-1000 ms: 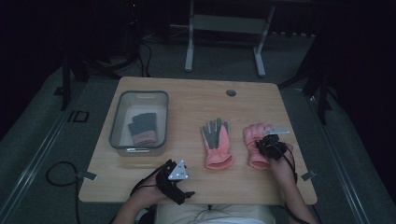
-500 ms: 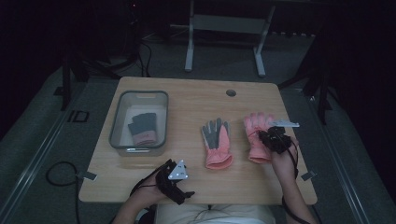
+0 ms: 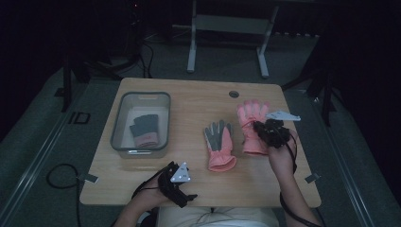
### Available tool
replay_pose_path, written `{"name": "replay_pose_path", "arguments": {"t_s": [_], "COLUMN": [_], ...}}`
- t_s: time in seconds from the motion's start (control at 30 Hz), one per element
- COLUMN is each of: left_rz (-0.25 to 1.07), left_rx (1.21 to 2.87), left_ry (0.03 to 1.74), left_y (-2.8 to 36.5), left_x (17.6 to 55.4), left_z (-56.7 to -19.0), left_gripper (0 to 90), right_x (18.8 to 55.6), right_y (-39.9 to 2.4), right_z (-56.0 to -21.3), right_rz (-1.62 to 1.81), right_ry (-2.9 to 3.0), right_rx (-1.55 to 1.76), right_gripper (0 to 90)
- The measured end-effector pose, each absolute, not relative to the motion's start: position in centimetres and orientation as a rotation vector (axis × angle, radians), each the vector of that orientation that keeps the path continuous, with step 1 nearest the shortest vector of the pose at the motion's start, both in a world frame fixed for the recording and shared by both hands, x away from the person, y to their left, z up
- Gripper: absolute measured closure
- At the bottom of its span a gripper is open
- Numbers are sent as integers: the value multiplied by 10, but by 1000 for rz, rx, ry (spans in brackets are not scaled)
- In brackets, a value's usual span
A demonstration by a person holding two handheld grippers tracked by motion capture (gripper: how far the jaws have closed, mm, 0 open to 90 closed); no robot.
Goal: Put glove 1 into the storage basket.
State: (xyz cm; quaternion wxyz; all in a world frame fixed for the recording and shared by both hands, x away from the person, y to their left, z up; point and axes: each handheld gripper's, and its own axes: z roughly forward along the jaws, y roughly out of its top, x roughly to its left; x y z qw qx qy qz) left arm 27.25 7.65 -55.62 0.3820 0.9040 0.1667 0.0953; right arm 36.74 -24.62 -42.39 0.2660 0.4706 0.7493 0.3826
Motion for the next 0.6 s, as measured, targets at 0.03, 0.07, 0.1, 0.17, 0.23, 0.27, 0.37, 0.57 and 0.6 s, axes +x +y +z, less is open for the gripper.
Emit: {"name": "replay_pose_path", "arguments": {"t_s": [0.03, 0.07, 0.1, 0.17, 0.23, 0.27, 0.37, 0.57, 0.6], "left_rz": [244, 244, 245, 246, 243, 246, 244, 246, 245], "left_rx": [2309, 2310, 2307, 2307, 2300, 2304, 2301, 2302, 2301], "left_ry": [423, 424, 426, 425, 429, 425, 426, 423, 424], "left_y": [76, 76, 76, 76, 76, 76, 76, 76, 76], "left_x": [272, 272, 272, 272, 272, 272, 272, 272, 272], "left_z": [-556, -556, -556, -556, -556, -556, -556, -556, -556], "left_gripper": [30, 30, 30, 29, 30, 29, 29, 29, 29], "right_x": [367, 366, 365, 364, 362, 361, 359, 356, 356], "right_y": [-243, -240, -236, -228, -219, -214, -202, -172, -169], "right_z": [-422, -420, -418, -414, -411, -410, -408, -414, -416], "right_rz": [1036, 1044, 1047, 1058, 1070, 1078, 1084, 1074, 1075], "right_ry": [2028, 2028, 2030, 2036, 2039, 2042, 2051, 2068, 2070], "right_rx": [1264, 1254, 1247, 1239, 1232, 1225, 1215, 1201, 1205], "right_gripper": [860, 860, 860, 860, 860, 860, 860, 861, 861]}}
